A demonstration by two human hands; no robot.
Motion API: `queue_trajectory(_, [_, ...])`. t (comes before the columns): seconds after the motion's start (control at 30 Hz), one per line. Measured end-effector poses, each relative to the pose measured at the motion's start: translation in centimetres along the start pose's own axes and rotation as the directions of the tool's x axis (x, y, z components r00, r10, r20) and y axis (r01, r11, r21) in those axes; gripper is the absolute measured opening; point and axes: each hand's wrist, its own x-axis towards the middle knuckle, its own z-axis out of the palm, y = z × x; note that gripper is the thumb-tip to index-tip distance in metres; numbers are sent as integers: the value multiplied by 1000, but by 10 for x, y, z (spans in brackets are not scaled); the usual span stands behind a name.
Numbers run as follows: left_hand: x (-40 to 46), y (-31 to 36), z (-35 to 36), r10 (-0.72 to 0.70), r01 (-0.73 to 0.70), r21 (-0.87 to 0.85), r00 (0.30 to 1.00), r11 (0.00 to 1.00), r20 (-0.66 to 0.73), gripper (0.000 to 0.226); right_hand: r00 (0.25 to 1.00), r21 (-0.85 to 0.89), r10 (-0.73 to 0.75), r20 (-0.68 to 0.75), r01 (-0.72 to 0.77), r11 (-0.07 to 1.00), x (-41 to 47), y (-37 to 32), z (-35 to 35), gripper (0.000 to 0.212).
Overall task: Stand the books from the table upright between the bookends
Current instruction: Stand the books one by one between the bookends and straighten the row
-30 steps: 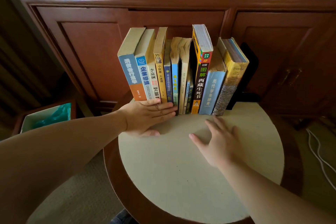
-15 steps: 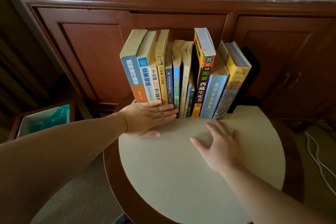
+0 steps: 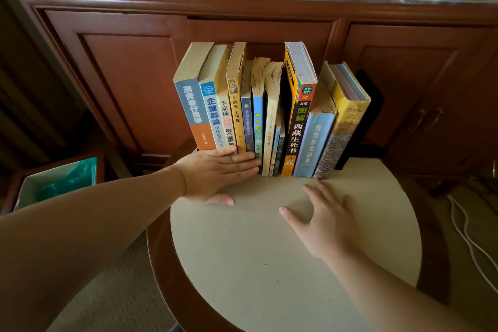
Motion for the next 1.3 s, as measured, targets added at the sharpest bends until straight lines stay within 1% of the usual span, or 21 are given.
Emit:
queue_trajectory(0.67, [5,-7,6,2,1,41,997,999,-75,75,1000,23,12,14,-12,1000,1,0,-1,96])
queue_trajectory(0.93, [7,-11,6,0,1,29,999,1000,-53,75,1000,18,8,-1,-8,1000,1,0,0,96])
queue_trajectory(1.13, [5,-9,6,-18,18,5,999,1000,-33,77,1000,25,15,4,-15,1000,0,0,-1,98])
queue_trajectory(1.3, [3,0,-1,-74,65,-121,995,991,-65,78,1000,18,10,15,-10,1000,0,-2,-4,97])
